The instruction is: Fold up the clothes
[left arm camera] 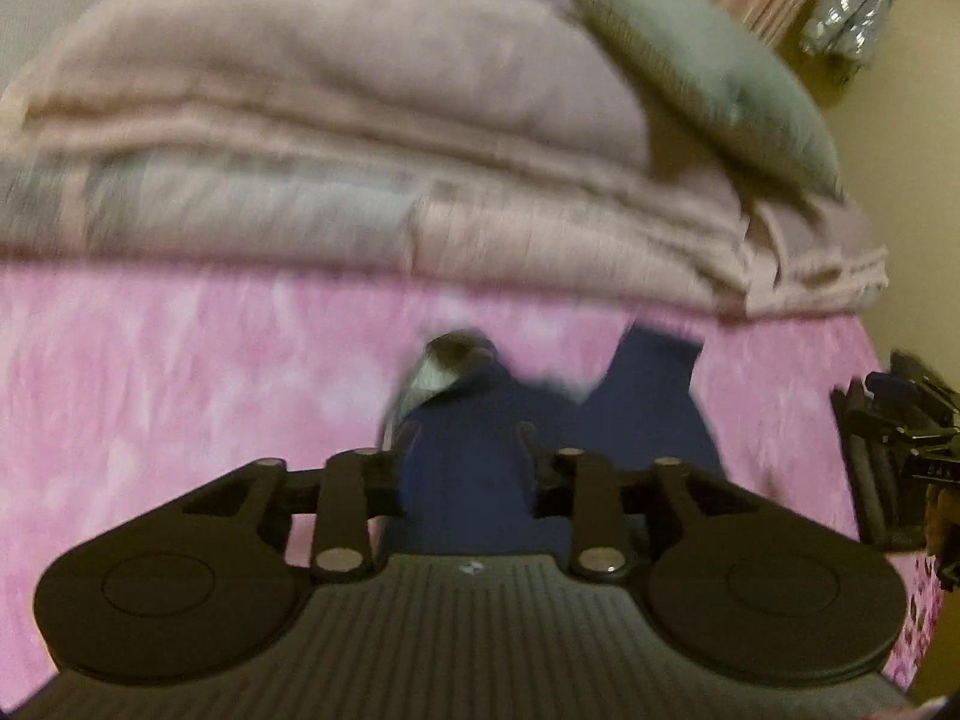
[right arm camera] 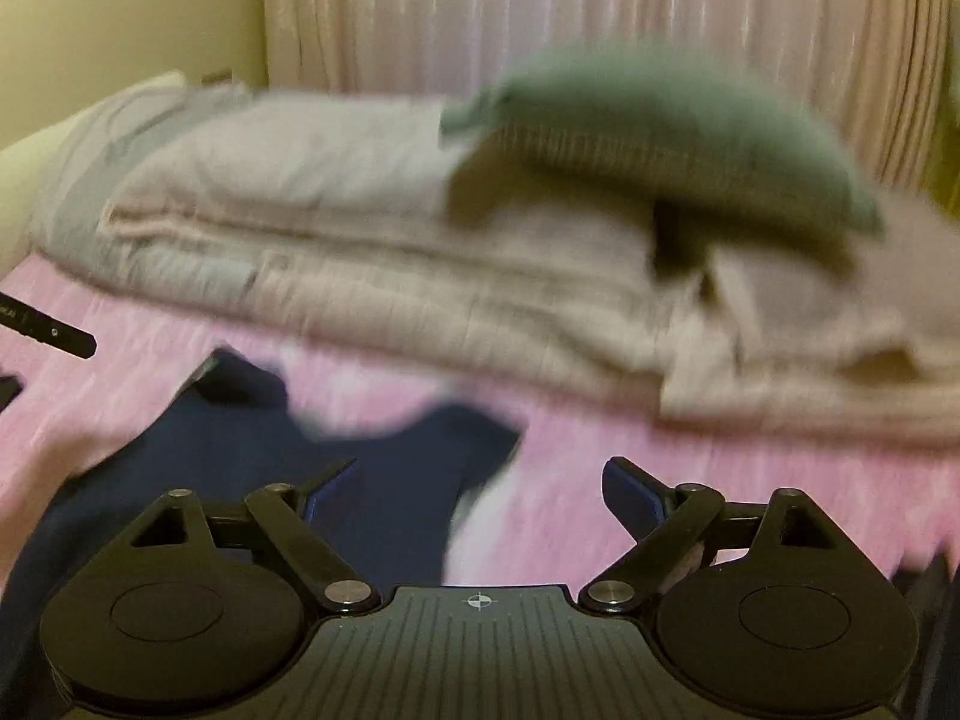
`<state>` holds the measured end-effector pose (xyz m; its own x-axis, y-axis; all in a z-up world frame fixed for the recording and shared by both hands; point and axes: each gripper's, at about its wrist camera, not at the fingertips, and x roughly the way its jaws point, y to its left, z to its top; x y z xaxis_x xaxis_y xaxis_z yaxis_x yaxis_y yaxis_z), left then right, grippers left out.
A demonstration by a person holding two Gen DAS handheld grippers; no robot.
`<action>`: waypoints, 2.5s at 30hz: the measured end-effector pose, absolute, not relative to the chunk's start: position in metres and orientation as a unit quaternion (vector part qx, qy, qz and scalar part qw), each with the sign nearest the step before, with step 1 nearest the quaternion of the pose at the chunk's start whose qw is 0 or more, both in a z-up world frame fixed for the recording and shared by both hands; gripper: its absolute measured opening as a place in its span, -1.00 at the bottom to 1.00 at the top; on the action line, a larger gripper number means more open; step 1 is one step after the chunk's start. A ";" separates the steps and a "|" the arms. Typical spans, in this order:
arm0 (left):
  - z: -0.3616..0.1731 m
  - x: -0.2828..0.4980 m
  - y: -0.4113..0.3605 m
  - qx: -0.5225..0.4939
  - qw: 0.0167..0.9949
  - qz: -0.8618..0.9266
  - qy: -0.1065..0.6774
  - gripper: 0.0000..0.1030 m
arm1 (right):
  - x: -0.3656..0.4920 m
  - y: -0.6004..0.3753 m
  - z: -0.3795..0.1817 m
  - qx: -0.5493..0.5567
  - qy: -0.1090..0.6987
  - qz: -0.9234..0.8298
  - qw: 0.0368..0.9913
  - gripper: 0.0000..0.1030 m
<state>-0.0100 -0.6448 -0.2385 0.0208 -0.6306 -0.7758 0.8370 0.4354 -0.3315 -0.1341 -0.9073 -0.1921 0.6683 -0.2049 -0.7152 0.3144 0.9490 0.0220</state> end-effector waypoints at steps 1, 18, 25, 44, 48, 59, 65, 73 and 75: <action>-0.248 -0.014 -0.633 0.116 0.703 -0.513 0.479 -0.45 | -0.142 -0.903 -0.201 0.090 0.398 -0.140 0.902 0.74; -0.305 -0.081 -0.529 0.160 0.630 -0.474 0.594 -0.23 | -0.216 -0.766 -0.274 0.170 0.540 -0.104 0.818 0.74; -0.267 -0.146 -0.466 0.251 0.581 -0.566 0.529 -0.23 | -0.282 -0.758 -0.256 0.160 0.563 -0.133 0.800 0.74; -0.277 -0.356 -0.379 0.520 0.540 -0.590 0.301 -0.97 | -0.363 -0.671 -0.301 -0.083 0.585 -0.030 0.806 0.73; -0.258 -0.333 -0.350 0.477 0.583 -0.584 0.303 -0.98 | -0.359 -0.656 -0.301 -0.102 0.559 -0.058 0.821 0.61; -0.243 -0.338 -0.318 0.467 0.615 -0.578 0.265 -0.52 | -0.346 -0.622 -0.295 -0.133 0.536 -0.117 0.826 0.37; -0.251 -0.393 -0.359 0.478 0.586 -0.624 0.197 -0.04 | -0.363 -0.625 -0.306 -0.136 0.536 -0.086 0.829 0.38; -0.278 -0.377 -0.385 0.533 0.625 -0.521 0.233 -0.92 | -0.364 -0.641 -0.302 -0.125 0.519 -0.040 0.844 0.63; -0.263 -0.351 -0.370 0.498 0.661 -0.486 0.280 -0.94 | -0.366 -0.639 -0.301 -0.124 0.517 -0.032 0.847 0.63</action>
<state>-0.3506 -0.3703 -0.2632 0.3702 -0.3633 -0.8550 0.9220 0.0308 0.3861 -0.3665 -0.6395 -0.3015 0.4644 -0.1822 -0.8667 -0.0735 0.9673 -0.2427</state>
